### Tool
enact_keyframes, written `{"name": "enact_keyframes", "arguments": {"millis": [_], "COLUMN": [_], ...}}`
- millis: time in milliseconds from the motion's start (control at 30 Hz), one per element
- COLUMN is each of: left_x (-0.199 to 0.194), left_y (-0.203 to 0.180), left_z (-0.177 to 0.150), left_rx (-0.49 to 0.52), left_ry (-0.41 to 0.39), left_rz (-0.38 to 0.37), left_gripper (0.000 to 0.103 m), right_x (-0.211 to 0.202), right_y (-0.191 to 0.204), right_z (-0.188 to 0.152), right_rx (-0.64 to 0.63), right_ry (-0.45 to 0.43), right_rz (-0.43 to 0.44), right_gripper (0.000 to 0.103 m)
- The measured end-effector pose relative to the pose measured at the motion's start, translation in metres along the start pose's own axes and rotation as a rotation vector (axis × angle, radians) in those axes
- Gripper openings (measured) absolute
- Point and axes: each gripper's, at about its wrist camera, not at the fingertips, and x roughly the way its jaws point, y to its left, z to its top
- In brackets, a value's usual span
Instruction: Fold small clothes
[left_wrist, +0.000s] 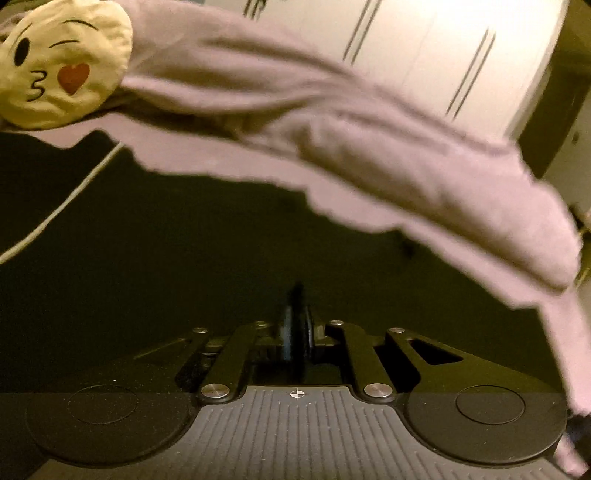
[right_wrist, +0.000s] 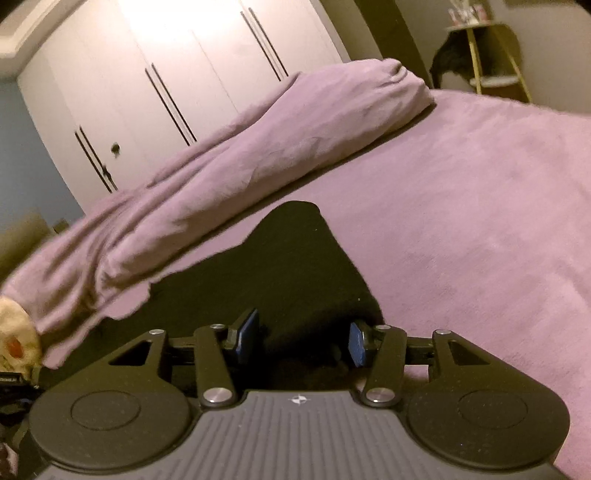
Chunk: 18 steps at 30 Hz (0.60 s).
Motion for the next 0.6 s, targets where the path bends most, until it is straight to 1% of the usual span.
{"name": "enact_keyframes", "arguments": {"millis": [67,100,167,200,233,367,433,500,600], "left_x": [0.005,0.008,0.013,0.017,0.021,0.026,0.022,0.016,0.009], "left_y": [0.002,0.002,0.002,0.0,-0.001,-0.006,-0.003,0.001,0.001], "left_z": [-0.006,-0.009,-0.013,-0.013,-0.014,-0.014,-0.016,-0.016,-0.011], "left_rx": [0.007,0.001,-0.012,-0.016,-0.015,0.029,0.02,0.019,0.027], "left_ry": [0.033,0.049,0.078,0.087,0.094,0.077,0.063,0.044,0.01], "left_rz": [-0.003,-0.021,-0.063,-0.079,-0.092,-0.043,-0.042,-0.045,-0.047], "left_gripper": [0.038,0.042,0.042,0.041,0.037,0.016,0.009,0.005,0.004], "right_x": [0.001,0.002,0.002,0.002,0.002,0.003,0.004,0.004,0.003], "right_y": [0.001,0.002,0.002,0.002,0.002,0.001,0.002,0.004,0.009], "right_z": [-0.001,-0.002,-0.002,-0.002,-0.002,-0.002,-0.003,-0.003,-0.004], "right_rx": [0.003,0.001,-0.001,0.0,0.003,0.009,0.002,-0.008,-0.03], "right_ry": [0.006,0.007,0.006,0.007,0.008,0.007,0.006,0.005,0.002], "right_rz": [0.005,0.004,0.003,0.004,0.006,0.013,0.011,0.007,0.002], "right_gripper": [0.049,0.049,0.049,0.049,0.049,0.049,0.049,0.049,0.049]}}
